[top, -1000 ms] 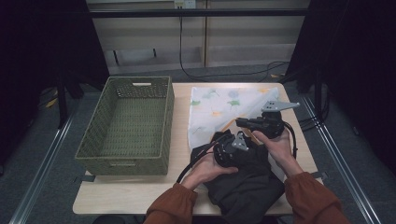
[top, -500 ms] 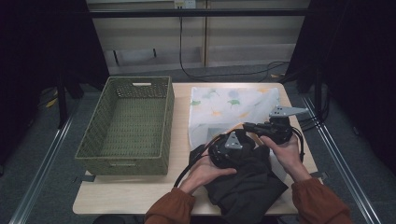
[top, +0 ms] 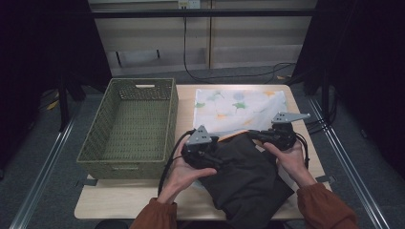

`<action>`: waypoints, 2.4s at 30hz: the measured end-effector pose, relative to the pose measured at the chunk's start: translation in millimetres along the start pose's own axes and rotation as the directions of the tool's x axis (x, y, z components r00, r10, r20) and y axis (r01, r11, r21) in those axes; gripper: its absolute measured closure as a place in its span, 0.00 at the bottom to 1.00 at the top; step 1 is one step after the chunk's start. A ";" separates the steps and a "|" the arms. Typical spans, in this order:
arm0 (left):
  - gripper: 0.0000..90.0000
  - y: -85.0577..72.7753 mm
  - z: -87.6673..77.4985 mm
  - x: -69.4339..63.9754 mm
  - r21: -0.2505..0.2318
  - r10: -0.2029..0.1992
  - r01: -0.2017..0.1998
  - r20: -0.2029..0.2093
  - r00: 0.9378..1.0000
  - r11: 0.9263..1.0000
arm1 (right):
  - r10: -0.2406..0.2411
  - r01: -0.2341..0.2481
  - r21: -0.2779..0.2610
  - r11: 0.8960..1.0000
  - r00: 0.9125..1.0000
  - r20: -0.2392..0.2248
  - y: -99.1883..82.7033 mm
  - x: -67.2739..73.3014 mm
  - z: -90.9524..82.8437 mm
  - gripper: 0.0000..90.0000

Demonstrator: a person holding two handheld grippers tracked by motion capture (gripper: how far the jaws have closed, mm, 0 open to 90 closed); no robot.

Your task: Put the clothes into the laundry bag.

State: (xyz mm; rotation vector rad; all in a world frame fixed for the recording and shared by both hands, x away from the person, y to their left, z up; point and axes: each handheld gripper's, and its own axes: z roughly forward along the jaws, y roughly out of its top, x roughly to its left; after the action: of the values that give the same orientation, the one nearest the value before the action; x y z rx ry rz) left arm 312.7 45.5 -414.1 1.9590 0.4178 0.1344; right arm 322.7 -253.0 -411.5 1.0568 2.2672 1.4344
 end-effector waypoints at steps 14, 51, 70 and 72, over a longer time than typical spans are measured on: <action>0.66 -30.3 56.6 0.2 0.241 -0.019 0.023 -0.020 1.000 0.970 | -0.016 0.016 -0.007 1.000 1.000 -0.009 6.0 7.3 -1.3 1.00; 0.02 -26.4 68.9 -48.5 0.178 0.078 -0.103 0.141 0.987 0.979 | -0.020 0.022 0.091 0.996 1.000 -0.024 -29.5 11.8 -11.2 1.00; 0.52 -38.5 73.5 -40.1 0.257 0.112 -0.128 0.075 0.991 0.958 | -0.012 0.005 0.185 0.983 0.999 0.038 -48.5 -19.3 -21.1 0.56; 0.54 -38.5 71.9 -40.3 0.269 0.109 -0.125 0.072 0.991 0.955 | -0.020 0.009 0.205 0.979 0.999 0.050 -51.0 -21.1 -19.3 0.61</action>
State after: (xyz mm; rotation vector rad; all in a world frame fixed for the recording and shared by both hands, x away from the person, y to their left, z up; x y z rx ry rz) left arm 286.6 -16.8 -475.1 2.2559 0.2945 0.1012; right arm 304.3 -293.3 -449.5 1.1191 2.4194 1.1719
